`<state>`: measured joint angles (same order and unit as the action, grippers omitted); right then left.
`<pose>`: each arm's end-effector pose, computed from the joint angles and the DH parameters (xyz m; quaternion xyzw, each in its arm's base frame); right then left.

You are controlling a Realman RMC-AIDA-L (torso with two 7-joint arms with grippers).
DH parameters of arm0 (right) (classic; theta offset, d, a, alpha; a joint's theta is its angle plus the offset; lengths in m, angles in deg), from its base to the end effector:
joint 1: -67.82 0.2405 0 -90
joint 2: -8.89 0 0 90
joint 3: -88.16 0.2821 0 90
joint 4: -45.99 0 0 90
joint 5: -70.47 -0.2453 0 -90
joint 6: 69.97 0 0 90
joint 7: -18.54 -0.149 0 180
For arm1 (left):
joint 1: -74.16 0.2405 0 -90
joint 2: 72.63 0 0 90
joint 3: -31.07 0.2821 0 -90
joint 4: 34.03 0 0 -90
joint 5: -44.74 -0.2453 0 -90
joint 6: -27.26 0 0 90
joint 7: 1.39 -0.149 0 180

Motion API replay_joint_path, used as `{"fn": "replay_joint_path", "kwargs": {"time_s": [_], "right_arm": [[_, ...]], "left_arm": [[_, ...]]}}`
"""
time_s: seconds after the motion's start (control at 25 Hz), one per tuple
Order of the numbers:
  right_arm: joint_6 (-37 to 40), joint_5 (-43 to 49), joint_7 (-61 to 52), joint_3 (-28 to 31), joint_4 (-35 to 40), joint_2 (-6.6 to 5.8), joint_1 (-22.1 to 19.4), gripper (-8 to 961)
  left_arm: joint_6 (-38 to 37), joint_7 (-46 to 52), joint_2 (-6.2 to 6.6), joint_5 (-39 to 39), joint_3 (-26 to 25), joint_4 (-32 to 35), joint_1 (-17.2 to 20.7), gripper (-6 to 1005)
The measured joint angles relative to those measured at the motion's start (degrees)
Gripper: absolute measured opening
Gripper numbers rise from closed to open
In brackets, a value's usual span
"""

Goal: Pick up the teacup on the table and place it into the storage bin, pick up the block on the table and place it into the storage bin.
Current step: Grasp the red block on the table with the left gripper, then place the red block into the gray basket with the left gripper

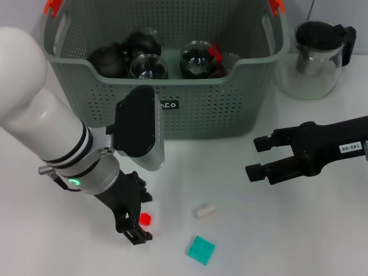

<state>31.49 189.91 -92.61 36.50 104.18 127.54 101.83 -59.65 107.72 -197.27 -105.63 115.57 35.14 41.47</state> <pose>0.2206 0.3816 0.0131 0.9550 -0.2641 -0.1347 0.0039 -0.2088 0.3680 -0.0850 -0.9732 -0.0362 0.2258 0.0259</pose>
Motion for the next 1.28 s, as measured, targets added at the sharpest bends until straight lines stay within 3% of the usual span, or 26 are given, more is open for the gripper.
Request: {"fn": "replay_joint_path", "kwargs": {"time_s": [0.4,0.6,0.72,0.96,1.08,1.28], "right_arm": [[0.1,0.0,0.0,0.0,0.0,0.01,0.0,937],[0.1,0.0,0.0,0.0,0.0,0.01,-0.1,937],[0.2,-0.1,0.0,0.0,0.0,0.01,-0.1,937],[0.2,-0.1,0.0,0.0,0.0,-0.31,-0.3,937],[0.1,0.0,0.0,0.5,-0.2,-1.21,-0.6,937],[-0.4,0.4,0.5,2.8,-4.4,-3.78,-1.4,937]], "left_arm": [[0.8,0.8,0.10,-0.4,0.0,-1.6,-0.4,761],[1.5,0.8,0.10,-0.2,0.1,-2.2,-0.5,552],[1.4,0.7,0.09,-0.1,0.1,-2.1,-0.5,311],[0.0,0.8,0.01,0.9,-0.3,-0.7,-0.2,183],[-4.1,1.3,0.02,5.2,-3.9,2.7,0.2,190],[-11.2,3.1,0.27,20.2,-19.3,10.6,-0.3,202]]}}
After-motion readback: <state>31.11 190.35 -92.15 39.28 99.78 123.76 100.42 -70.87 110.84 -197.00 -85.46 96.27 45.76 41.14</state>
